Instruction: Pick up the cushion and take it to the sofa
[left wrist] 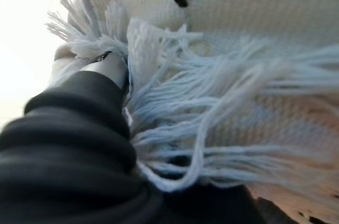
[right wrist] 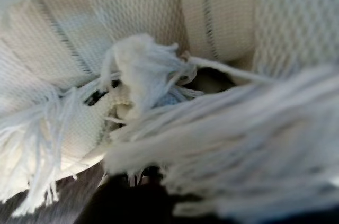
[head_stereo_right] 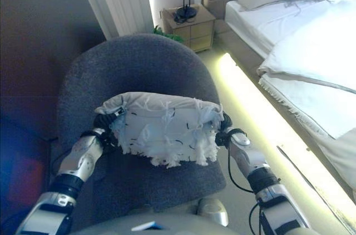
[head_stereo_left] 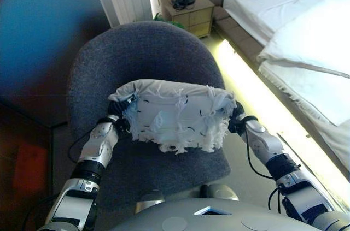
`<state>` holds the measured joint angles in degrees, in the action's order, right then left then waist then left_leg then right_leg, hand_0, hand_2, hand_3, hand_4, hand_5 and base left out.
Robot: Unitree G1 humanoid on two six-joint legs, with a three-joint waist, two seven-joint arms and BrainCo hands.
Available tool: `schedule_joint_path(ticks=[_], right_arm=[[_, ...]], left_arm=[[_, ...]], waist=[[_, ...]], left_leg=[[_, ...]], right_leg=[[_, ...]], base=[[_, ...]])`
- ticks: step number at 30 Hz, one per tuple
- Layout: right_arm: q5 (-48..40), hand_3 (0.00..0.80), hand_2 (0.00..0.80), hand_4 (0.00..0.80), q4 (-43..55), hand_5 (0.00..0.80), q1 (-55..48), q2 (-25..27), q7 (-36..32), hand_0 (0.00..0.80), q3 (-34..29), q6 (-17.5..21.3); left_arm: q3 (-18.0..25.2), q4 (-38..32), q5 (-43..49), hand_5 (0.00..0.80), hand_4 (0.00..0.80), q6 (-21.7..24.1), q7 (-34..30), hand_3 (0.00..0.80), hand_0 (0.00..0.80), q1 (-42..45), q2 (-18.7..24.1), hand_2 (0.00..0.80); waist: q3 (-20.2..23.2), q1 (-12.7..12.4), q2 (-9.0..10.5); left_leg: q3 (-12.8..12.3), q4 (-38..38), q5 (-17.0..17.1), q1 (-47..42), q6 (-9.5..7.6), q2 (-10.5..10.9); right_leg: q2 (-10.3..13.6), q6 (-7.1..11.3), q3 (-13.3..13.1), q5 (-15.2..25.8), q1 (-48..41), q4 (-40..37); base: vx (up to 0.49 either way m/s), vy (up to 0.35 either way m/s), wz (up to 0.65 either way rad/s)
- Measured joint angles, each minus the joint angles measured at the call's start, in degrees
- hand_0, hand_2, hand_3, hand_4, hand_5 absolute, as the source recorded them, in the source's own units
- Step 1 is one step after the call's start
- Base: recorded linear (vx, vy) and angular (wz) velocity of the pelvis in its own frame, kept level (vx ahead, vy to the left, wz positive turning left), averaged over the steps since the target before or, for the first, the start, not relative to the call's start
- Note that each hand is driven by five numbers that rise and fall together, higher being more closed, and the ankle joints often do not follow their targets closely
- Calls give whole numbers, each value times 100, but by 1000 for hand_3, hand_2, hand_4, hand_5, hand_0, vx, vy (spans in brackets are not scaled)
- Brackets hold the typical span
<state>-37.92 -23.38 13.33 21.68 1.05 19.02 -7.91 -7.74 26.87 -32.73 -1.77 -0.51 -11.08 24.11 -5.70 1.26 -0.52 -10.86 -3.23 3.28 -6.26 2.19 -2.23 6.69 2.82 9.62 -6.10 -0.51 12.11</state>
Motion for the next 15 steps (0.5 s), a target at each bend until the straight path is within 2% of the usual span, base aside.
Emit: schedule_joint_path(ticks=[2,3,5,8,10,11,13,15], right_arm=[[-1,800,800,800,-5,800,4,-20,79,800,-5,67],[-2,800,800,800,-31,800,17,-58,99,800,-8,139],[-6,800,800,800,-62,800,7,-53,180,800,-10,194],[-114,800,800,800,-116,800,2,-116,191,800,-4,234],[-113,800,800,800,-192,800,2,-153,189,800,-3,260],[-106,800,800,800,-208,800,-4,-152,186,800,0,262],[-103,800,800,800,-208,800,-11,-87,185,800,0,266],[-95,800,800,800,-210,800,3,7,206,800,18,265]], left_arm=[[-2,57,1,800,800,4,-71,800,800,-108,7,800],[-2,114,0,800,800,39,-146,800,800,-168,11,800],[-2,169,-3,800,800,56,-258,800,800,-193,27,800],[0,161,-10,800,800,78,-378,800,800,-199,126,800],[-4,145,-9,800,800,98,-376,800,800,-200,130,800],[-28,146,-8,800,800,106,-346,800,800,-196,128,800],[-89,135,-9,800,800,118,-320,800,800,-197,121,800],[-174,136,-5,800,800,129,-186,800,800,-184,18,800]], waist=[[-13,-79,11],[-58,-98,2],[-122,-80,-20],[-161,-139,71],[-144,-202,163],[-146,-200,156],[-167,-189,132],[-222,-223,161]], left_leg=[[-2,25,-42,8,-81,95],[3,71,-94,14,-138,198],[48,110,-106,-43,-196,229],[-24,129,-83,-74,-238,287],[-23,247,-97,71,-216,299],[20,305,-99,170,-197,242],[66,451,-71,386,-141,97],[36,706,-111,508,34,-88]], right_leg=[[128,49,45,-110,146,324],[226,86,66,-160,280,678],[444,123,103,-178,573,1475],[618,110,178,-206,558,1367],[771,193,168,-177,482,768],[742,306,165,-24,472,600],[561,222,170,91,493,440],[464,127,269,94,519,423]], base=[[104,270,9],[172,246,12],[181,129,14],[83,-48,-5],[82,-156,2],[44,-152,8],[15,-153,15],[-3,-121,-3]])
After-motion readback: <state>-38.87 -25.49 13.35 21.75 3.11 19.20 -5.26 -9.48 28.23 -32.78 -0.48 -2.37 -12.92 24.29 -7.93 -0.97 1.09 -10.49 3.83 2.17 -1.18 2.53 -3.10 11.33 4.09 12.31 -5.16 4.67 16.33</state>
